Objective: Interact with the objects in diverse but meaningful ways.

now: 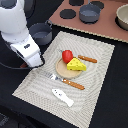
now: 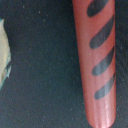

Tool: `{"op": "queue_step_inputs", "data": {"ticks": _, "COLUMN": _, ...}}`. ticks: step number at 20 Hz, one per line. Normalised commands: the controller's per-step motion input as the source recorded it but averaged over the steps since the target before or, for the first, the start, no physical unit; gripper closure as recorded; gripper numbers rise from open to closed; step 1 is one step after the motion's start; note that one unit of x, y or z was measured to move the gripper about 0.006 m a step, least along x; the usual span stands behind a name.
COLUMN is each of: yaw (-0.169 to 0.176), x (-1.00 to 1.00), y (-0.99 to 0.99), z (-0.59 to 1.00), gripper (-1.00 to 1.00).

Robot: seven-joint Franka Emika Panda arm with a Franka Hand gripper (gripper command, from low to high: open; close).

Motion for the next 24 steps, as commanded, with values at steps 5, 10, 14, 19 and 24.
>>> {"op": "queue_step_inputs", "data": {"ticks": 5, "yaw": 0.077, "x": -0.24, "y": 0.00, "z": -0.27, "gripper": 1.00}}
{"op": "queue_step_inputs", "data": {"ticks": 10, "yaw": 0.074, "x": -0.22, "y": 0.00, "z": -0.26, "gripper": 1.00}}
{"op": "queue_step_inputs", "data": {"ticks": 14, "yaw": 0.074, "x": -0.18, "y": 0.00, "z": -0.23, "gripper": 1.00}}
{"op": "queue_step_inputs", "data": {"ticks": 19, "yaw": 0.081, "x": -0.16, "y": 0.00, "z": -0.14, "gripper": 1.00}}
{"op": "queue_step_inputs", "data": {"ticks": 24, "yaw": 0.070, "x": -0.15, "y": 0.00, "z": -0.01, "gripper": 1.00}}
